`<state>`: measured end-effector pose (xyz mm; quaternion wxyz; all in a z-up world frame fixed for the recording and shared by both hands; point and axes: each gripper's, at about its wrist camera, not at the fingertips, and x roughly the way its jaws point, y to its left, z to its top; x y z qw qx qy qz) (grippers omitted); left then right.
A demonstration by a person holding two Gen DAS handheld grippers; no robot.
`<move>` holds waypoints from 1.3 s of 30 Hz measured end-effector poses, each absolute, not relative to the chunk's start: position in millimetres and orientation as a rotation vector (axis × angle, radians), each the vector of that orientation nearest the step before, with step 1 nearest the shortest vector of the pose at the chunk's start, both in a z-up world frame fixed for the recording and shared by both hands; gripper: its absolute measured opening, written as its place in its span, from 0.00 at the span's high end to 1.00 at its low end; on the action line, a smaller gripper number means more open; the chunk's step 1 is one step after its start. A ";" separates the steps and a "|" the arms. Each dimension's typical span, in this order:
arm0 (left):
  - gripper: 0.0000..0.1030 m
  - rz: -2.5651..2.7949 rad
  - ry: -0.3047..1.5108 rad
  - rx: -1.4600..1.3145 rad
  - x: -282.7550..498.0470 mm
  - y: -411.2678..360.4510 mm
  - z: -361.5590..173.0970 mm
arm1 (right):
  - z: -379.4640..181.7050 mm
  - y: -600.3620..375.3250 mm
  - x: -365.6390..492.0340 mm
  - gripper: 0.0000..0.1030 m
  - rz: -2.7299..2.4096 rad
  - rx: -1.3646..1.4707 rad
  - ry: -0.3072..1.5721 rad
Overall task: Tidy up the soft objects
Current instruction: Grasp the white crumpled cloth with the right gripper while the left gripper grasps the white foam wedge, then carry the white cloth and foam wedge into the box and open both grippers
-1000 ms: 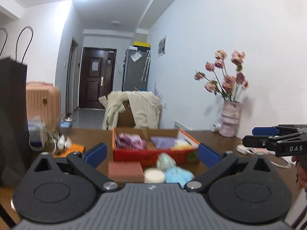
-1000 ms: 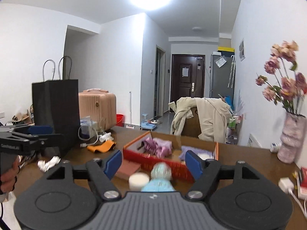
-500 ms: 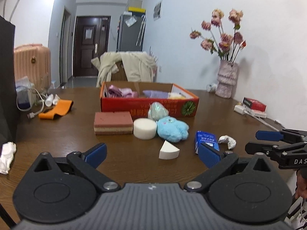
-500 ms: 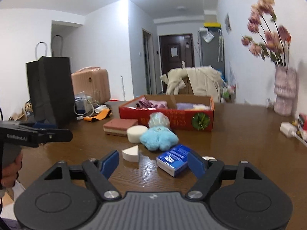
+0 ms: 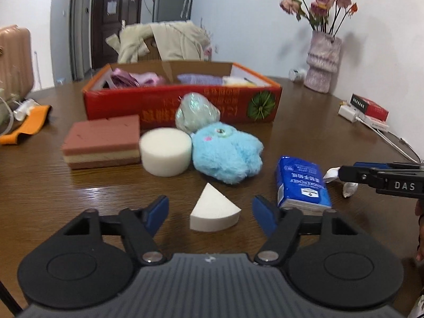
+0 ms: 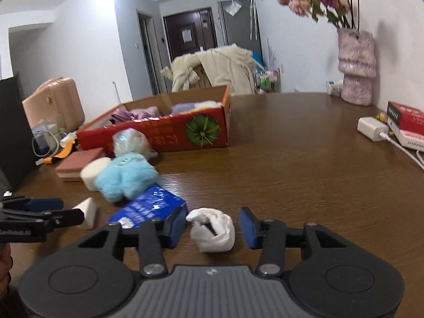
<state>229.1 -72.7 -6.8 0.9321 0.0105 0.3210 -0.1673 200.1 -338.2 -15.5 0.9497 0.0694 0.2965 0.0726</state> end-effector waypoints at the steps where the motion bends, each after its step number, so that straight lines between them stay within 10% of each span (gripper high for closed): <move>1: 0.42 -0.349 0.670 0.020 234.0 -73.3 -9.8 | -18.7 -338.5 205.1 0.62 0.151 0.144 0.615; 10: 0.69 -0.402 0.679 -0.003 247.6 -71.5 -14.8 | -28.1 -340.6 218.5 0.81 0.127 0.181 0.632; 28: 0.71 -0.395 0.518 -0.080 214.1 -12.6 35.4 | 15.4 -305.2 197.9 0.81 0.155 0.107 0.534; 39: 0.70 -0.475 0.467 -0.119 368.0 -8.8 115.2 | 86.5 -276.7 310.0 0.81 0.357 0.010 0.456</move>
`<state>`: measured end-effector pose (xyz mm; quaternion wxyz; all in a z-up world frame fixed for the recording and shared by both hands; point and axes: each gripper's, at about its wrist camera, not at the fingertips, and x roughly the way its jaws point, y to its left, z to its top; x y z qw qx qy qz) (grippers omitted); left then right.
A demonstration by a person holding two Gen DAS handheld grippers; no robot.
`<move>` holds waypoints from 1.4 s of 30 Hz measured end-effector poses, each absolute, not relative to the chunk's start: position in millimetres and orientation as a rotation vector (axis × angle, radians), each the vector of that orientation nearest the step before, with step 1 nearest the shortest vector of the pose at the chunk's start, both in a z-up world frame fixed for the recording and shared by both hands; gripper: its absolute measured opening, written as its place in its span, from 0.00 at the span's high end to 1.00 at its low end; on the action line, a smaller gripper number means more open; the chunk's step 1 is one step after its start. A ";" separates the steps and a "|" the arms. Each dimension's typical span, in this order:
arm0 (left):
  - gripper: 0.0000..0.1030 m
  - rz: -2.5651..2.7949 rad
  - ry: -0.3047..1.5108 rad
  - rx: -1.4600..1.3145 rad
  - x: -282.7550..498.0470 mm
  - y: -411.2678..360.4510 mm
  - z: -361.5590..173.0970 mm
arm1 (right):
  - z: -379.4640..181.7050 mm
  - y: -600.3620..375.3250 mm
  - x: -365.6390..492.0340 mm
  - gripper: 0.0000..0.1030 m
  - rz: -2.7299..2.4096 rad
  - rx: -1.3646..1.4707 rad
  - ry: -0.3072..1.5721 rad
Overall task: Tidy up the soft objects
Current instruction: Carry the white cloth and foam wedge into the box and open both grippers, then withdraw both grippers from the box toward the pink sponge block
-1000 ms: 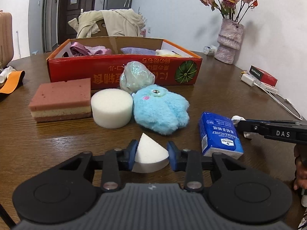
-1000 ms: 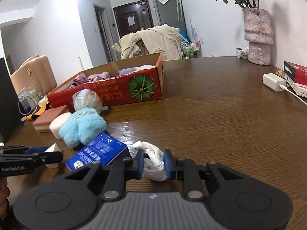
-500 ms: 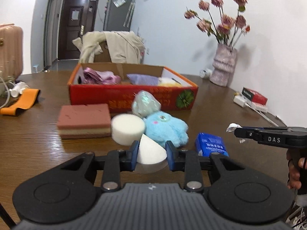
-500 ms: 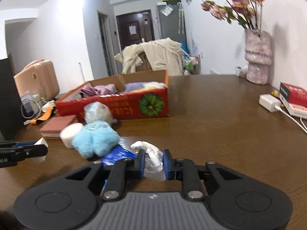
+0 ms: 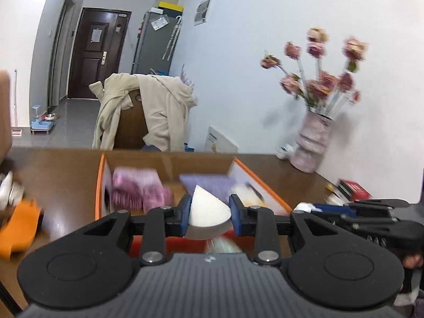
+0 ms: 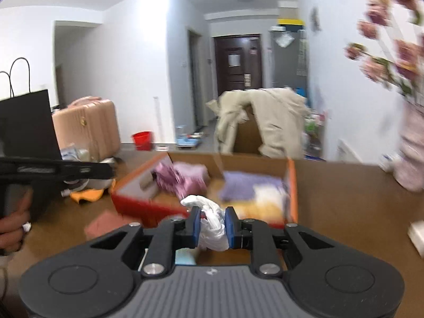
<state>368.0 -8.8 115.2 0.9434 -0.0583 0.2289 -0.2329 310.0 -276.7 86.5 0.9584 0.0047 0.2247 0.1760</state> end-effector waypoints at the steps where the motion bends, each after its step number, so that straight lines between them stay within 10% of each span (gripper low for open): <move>1: 0.70 -0.480 0.483 -0.109 389.3 -13.6 117.5 | 91.7 -273.3 331.0 0.81 0.375 -0.007 0.460; 11: 0.66 -0.411 0.729 -0.110 570.7 -63.5 66.2 | 52.6 -251.0 499.2 0.78 0.382 -0.124 0.713; 15: 0.32 -0.384 0.742 -0.129 588.1 -62.7 45.9 | 43.2 -257.2 511.2 0.55 0.362 -0.089 0.711; 19: 0.28 -0.386 0.737 -0.134 585.2 -57.4 48.6 | 47.2 -261.9 515.4 0.53 0.353 -0.075 0.698; 42: 0.01 -0.374 0.401 0.019 339.6 7.1 198.5 | 189.4 -269.2 326.1 0.36 0.316 -0.151 0.362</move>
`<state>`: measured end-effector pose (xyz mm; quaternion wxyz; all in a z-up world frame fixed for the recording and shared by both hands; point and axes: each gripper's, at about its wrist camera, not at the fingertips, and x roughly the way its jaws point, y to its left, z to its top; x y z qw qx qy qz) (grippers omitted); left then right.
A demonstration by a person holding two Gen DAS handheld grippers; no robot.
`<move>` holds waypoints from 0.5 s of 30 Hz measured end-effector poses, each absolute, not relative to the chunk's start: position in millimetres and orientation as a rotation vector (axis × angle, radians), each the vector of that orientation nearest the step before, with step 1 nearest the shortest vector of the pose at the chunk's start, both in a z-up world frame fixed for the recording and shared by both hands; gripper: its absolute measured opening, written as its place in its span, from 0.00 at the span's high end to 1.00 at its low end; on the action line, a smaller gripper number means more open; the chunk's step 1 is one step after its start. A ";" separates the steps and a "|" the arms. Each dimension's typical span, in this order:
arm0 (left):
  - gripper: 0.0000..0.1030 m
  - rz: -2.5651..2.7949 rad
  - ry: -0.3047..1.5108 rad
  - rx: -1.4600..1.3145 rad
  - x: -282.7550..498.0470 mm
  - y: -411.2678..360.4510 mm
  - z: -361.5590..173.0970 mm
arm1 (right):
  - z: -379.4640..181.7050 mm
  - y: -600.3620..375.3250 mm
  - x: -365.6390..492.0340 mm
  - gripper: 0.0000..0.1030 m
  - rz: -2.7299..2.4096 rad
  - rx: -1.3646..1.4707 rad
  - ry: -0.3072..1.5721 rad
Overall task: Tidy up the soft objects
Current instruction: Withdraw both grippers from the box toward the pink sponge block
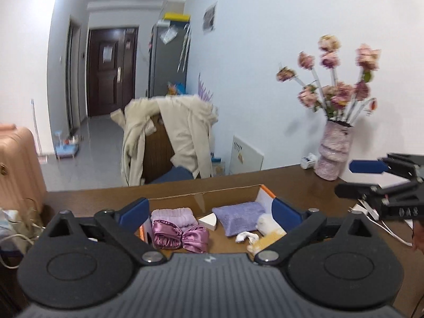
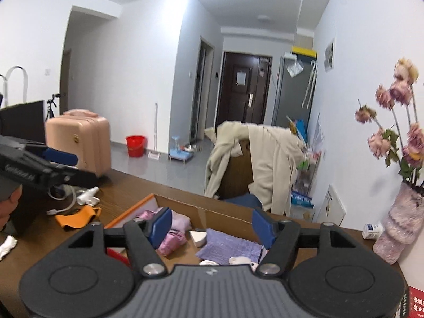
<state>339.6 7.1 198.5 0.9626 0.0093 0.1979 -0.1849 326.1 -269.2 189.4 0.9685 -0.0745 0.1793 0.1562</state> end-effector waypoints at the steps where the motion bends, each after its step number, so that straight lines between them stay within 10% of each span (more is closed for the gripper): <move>1: 0.00 -0.371 0.382 0.020 323.7 9.2 197.9 | 190.4 -269.5 312.8 0.35 0.320 -0.151 0.348; 15: 0.00 -0.224 0.222 -0.006 130.0 37.4 139.8 | 139.1 -263.3 130.4 0.20 0.345 -0.131 0.211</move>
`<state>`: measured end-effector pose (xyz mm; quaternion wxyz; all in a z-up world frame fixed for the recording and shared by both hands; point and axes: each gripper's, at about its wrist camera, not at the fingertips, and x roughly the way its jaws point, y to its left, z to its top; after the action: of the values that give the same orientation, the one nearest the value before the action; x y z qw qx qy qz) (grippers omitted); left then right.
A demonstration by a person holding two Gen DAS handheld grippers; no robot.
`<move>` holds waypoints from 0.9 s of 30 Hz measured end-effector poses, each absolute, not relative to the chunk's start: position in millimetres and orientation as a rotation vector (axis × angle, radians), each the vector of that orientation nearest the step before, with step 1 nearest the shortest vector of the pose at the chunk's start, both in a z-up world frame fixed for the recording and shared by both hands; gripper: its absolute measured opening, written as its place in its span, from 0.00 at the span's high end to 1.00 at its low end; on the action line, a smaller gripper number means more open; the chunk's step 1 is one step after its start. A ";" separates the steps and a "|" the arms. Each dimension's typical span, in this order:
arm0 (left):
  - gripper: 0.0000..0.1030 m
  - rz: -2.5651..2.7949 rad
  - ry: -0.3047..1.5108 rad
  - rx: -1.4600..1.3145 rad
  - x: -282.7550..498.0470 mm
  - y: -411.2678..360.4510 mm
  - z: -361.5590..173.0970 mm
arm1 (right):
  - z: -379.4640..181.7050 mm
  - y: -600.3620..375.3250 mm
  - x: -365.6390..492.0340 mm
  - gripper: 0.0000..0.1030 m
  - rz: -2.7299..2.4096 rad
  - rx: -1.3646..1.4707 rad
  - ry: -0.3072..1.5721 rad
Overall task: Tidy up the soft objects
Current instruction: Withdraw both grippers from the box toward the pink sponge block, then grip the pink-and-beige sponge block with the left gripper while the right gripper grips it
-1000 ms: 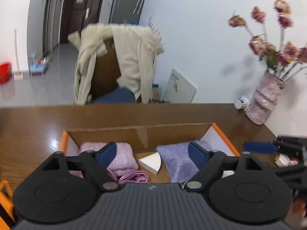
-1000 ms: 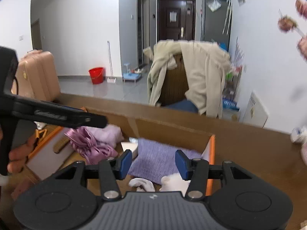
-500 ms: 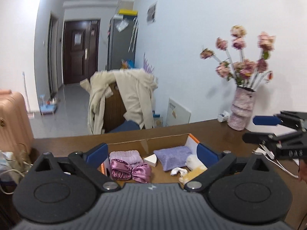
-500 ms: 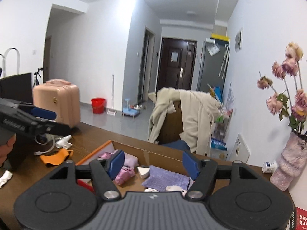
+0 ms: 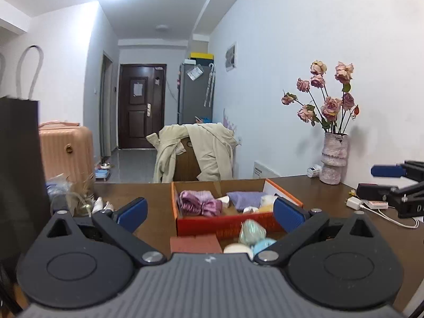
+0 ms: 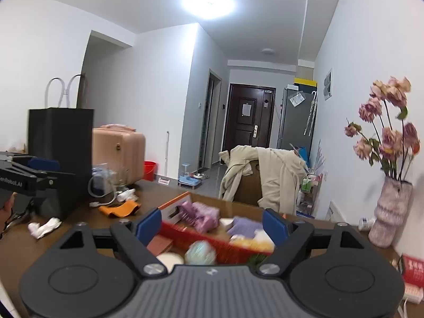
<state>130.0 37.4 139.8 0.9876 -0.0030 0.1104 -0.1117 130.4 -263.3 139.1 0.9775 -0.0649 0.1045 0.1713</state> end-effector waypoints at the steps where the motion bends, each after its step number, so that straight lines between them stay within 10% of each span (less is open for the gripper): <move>1: 0.00 -0.208 0.216 -0.010 119.9 38.3 133.0 | 131.4 -261.8 121.6 0.20 0.351 -0.134 0.219; 20: 0.00 -0.158 0.401 -0.122 143.1 68.9 54.0 | 51.2 -226.7 108.3 0.21 0.411 0.041 0.380; 27: 0.02 -0.189 0.419 -0.113 223.4 79.3 59.6 | 44.4 -192.0 171.8 0.36 0.496 0.119 0.465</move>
<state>223.4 79.3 59.6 0.9721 -0.0559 0.2075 -0.0938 171.8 -192.0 44.4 0.9410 0.0584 0.2277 0.2433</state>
